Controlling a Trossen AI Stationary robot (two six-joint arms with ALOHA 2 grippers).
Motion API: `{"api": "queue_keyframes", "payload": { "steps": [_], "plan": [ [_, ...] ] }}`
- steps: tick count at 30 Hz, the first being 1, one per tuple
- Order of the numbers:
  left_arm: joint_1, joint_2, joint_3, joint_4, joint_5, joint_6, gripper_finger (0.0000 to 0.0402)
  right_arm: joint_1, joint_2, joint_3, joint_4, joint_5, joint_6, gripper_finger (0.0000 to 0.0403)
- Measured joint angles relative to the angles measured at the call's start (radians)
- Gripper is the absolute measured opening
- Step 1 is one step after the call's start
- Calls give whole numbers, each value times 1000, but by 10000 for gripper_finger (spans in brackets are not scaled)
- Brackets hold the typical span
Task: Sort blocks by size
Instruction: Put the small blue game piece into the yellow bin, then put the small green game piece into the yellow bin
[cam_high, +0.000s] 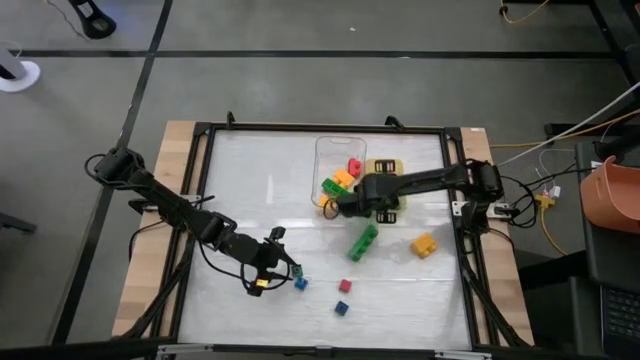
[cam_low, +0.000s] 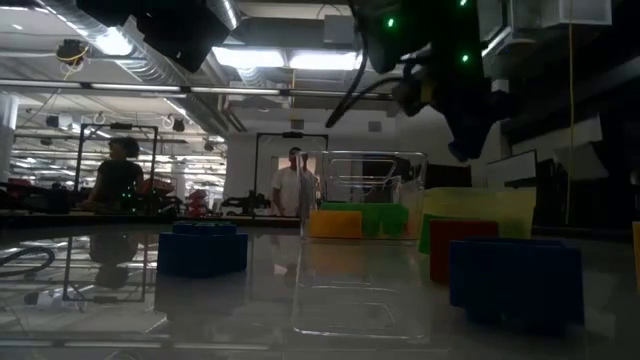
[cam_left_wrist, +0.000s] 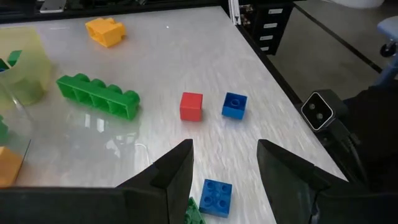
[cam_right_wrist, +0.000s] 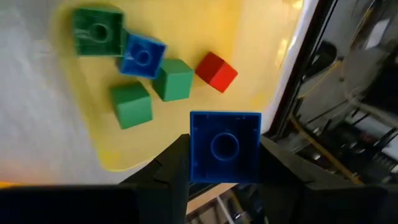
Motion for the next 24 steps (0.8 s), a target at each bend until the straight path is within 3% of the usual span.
{"api": "queue_keyframes", "payload": {
  "steps": [8, 16, 24],
  "plan": [
    [0, 0, 0, -4, 0, 0, 164, -77, 0, -7, 20, -167, -1, 161],
    [0, 0, 0, -19, -5, -1, 164, -79, 0, -7, 24, -147, -1, 243],
    [1, 2, 0, -17, -5, -58, 164, -62, -67, -7, 43, -195, -12, 259]
  ]
}}
